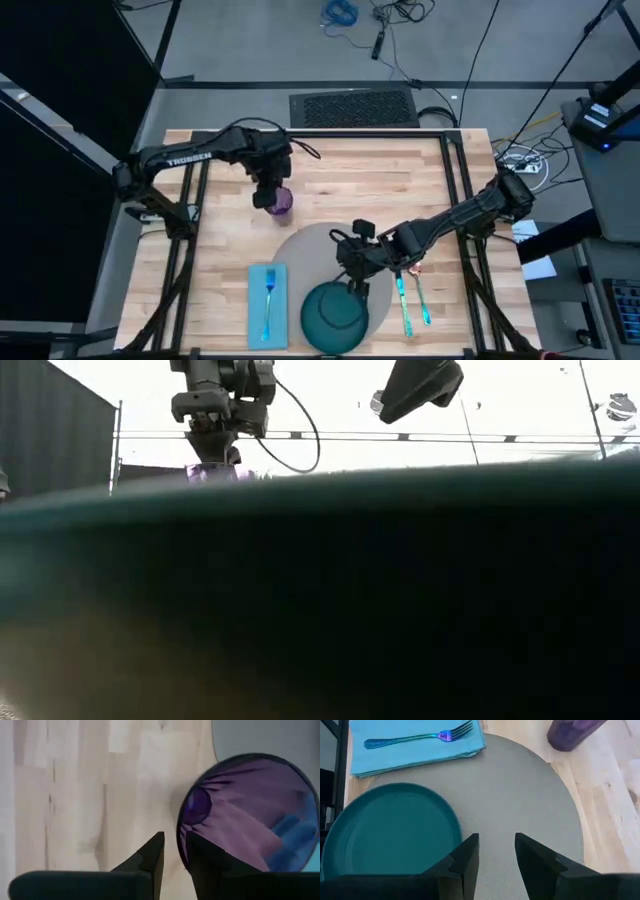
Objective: Set table place
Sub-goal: Put the violet cup to the top right of the brown table mat
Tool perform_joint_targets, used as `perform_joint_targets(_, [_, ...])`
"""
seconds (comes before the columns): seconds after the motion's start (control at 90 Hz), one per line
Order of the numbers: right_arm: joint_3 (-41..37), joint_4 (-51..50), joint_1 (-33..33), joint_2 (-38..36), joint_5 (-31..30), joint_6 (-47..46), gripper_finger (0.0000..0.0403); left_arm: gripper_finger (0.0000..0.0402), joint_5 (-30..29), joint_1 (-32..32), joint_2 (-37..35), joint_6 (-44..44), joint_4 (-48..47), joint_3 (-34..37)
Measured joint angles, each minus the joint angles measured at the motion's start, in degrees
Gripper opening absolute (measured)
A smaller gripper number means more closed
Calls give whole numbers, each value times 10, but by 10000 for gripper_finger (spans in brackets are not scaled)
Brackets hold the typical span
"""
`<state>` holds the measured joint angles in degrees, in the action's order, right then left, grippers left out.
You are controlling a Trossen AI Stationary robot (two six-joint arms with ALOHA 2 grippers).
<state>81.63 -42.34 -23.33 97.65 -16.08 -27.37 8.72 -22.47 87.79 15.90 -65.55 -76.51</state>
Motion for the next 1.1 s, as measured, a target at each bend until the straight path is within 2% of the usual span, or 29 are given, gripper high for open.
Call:
perform_joint_targets(0.5, [0,5,8,0,18,1,114,64,43,-4,0,-5,-46,-72])
perform_joint_targets(0.567, [0,6,11,0,18,5,114,64,38,-4,0,-4,-58,-78])
perform_joint_targets(0.644, [0,13,19,0,20,14,114,64,3,-8,0,-3,-79,-88])
perform_joint_targets(0.778, [0,45,57,0,57,39,114,64,-12,-26,-14,20,-91,-89])
perform_joint_targets(0.956, [0,98,129,0,115,86,114,64,-10,-57,-63,35,-49,-89])
perform_joint_targets(1.1, [0,128,193,1,121,114,114,64,-9,-83,-106,11,3,-89])
